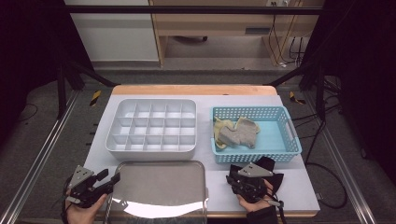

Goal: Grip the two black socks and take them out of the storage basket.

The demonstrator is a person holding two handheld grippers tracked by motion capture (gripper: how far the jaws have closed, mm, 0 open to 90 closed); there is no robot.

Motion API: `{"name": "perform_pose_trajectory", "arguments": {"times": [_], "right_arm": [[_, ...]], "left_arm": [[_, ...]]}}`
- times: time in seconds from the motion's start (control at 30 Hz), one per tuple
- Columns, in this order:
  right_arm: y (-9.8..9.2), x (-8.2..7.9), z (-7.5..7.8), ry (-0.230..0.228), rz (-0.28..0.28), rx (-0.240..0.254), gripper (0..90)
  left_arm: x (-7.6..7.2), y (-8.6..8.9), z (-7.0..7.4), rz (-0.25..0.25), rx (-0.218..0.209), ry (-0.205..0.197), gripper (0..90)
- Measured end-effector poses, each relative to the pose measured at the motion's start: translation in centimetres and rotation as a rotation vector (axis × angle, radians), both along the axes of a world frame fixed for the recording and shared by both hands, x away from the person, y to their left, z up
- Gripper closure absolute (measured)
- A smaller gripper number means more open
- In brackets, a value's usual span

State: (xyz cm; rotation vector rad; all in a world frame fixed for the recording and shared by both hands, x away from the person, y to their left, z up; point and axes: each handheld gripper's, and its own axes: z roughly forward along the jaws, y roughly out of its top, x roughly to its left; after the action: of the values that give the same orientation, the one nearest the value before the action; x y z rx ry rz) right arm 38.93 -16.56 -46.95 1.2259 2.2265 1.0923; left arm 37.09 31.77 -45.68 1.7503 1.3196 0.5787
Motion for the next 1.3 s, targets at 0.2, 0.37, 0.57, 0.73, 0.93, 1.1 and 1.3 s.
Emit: {"name": "perform_pose_trajectory", "arguments": {"times": [0.2,0.37,0.57,0.73,0.93,1.1,1.3], "right_arm": [[0.2,0.4,-1.2,0.027,-0.004,-0.014,67.2],[0.7,0.1,-1.1,0.02,0.01,-0.036,63.2],[0.4,0.1,-1.2,0.031,-0.009,-0.044,80.5],[-0.1,0.1,-0.8,0.041,-0.023,0.007,86.1],[-0.2,-0.9,1.6,-0.052,0.039,0.152,86.2],[1.4,-1.6,2.8,-0.077,0.111,0.242,85.8],[6.0,-1.3,2.0,-0.02,0.217,0.255,85.6]], "left_arm": [[0.0,0.0,0.0,-0.001,-0.001,-0.001,46.3],[0.0,0.0,0.0,-0.003,0.003,-0.002,46.3],[0.0,0.0,0.1,-0.004,0.003,-0.003,46.3],[-0.1,0.0,0.1,-0.006,-0.001,-0.006,46.4],[-0.1,0.0,0.1,-0.006,-0.001,-0.006,46.4],[-0.1,-0.1,0.2,-0.008,-0.008,-0.011,46.4],[-0.2,-0.2,0.4,-0.016,-0.02,-0.019,46.8]]}}
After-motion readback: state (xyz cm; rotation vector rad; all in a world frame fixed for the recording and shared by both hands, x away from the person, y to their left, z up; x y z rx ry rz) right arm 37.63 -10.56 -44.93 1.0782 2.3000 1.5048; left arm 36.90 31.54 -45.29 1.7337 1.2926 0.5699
